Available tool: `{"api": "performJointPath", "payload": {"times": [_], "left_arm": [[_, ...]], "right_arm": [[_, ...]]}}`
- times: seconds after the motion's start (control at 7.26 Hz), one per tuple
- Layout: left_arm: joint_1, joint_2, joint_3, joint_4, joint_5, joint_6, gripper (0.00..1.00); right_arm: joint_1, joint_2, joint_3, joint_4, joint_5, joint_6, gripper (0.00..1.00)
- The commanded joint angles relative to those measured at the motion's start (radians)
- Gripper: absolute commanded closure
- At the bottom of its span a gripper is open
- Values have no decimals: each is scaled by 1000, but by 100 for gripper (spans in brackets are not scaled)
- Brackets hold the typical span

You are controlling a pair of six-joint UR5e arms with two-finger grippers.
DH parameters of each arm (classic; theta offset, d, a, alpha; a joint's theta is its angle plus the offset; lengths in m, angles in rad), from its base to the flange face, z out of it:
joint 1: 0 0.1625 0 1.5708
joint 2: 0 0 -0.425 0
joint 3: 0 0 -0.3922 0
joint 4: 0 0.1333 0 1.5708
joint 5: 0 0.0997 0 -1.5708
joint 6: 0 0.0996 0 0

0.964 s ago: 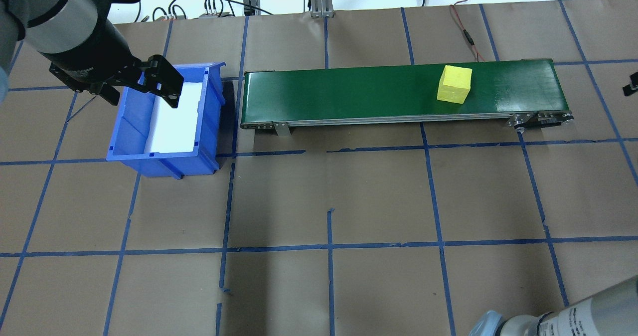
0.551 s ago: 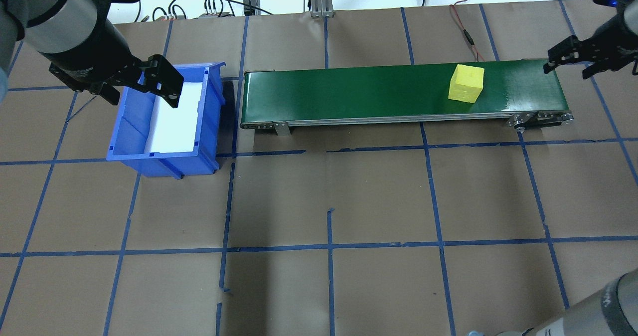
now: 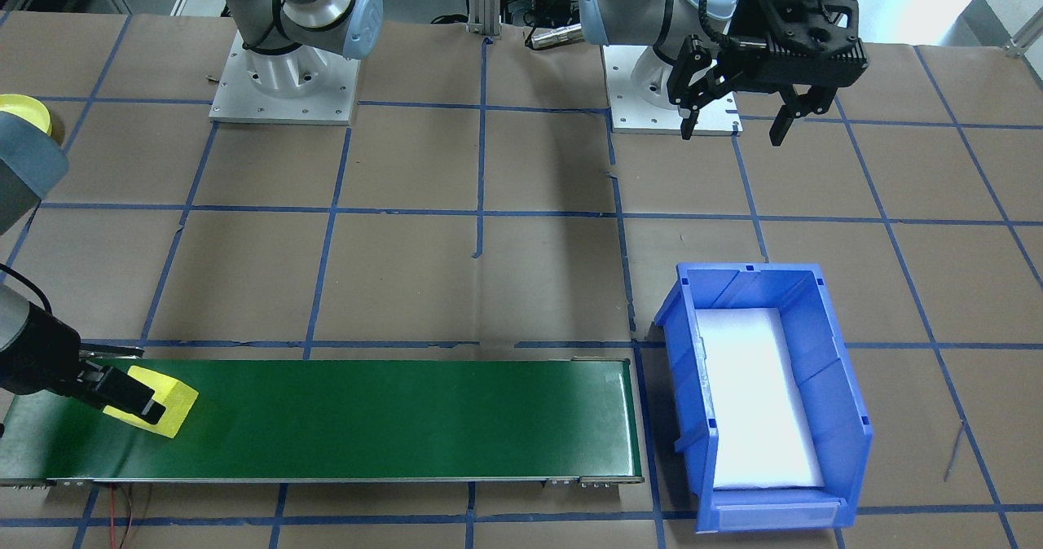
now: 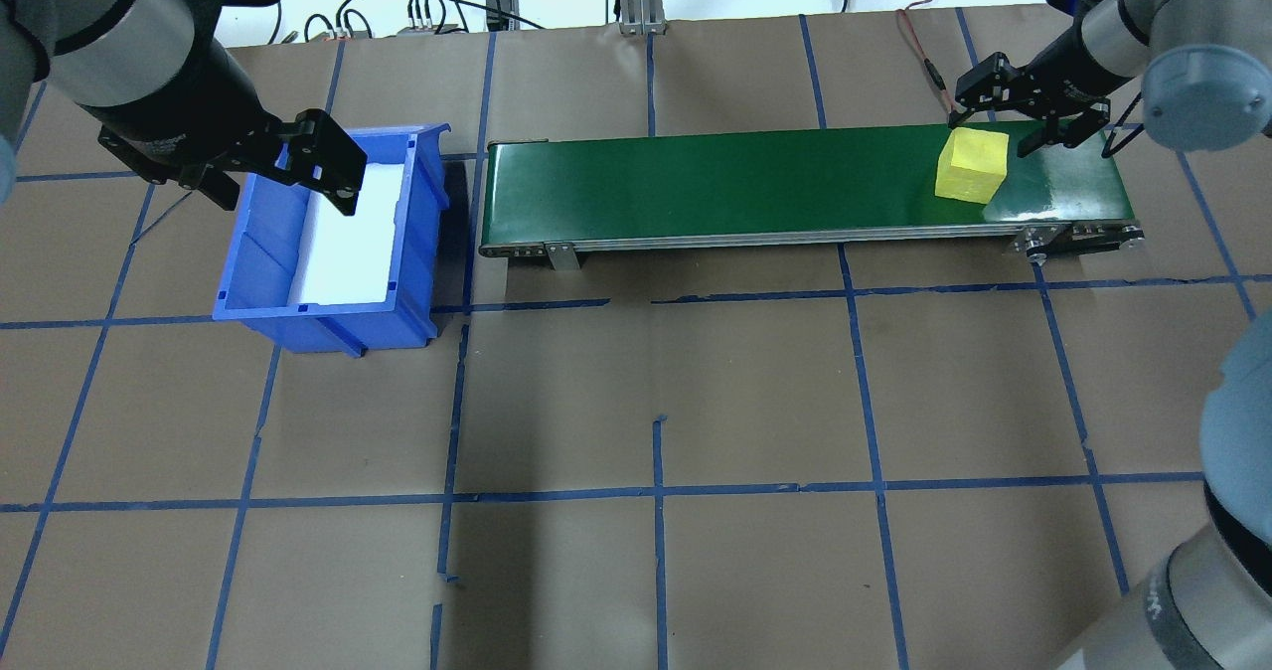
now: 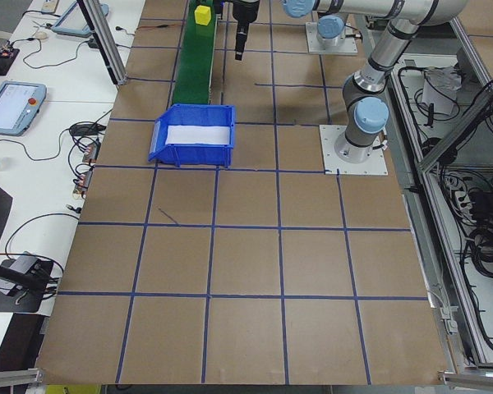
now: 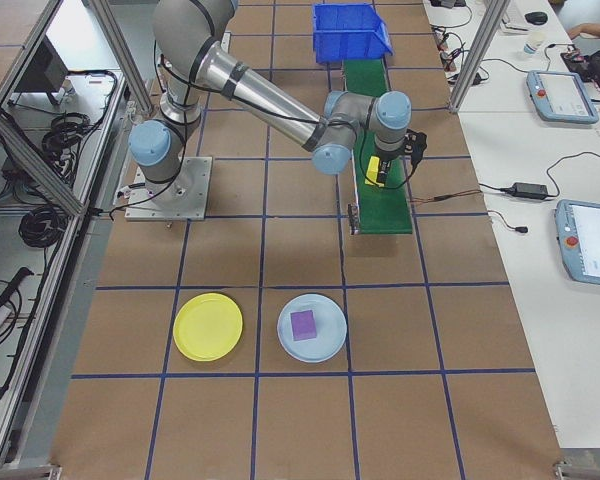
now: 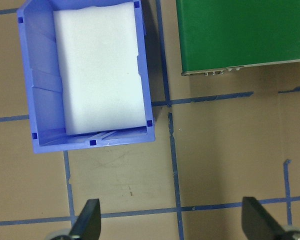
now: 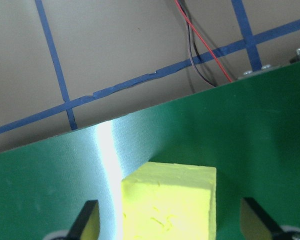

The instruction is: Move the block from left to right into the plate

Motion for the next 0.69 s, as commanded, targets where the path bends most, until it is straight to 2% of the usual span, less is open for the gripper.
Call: {"api": "performJointPath", "payload": {"times": [0.0, 0.14, 0.28, 0.41, 0.55], "left_arm": [[0, 0, 0, 0, 0, 0, 0], [0, 0, 0, 0, 0, 0, 0], [0, 0, 0, 0, 0, 0, 0], [0, 0, 0, 0, 0, 0, 0], [0, 0, 0, 0, 0, 0, 0]], "right_arm": [[3, 41, 4, -15, -1, 8, 0], [3, 47, 7, -12, -15, 5, 0], [2, 50, 8, -2, -38, -1, 5], [2, 51, 8, 1, -85, -6, 31], [2, 41, 4, 42, -99, -6, 60]]}}
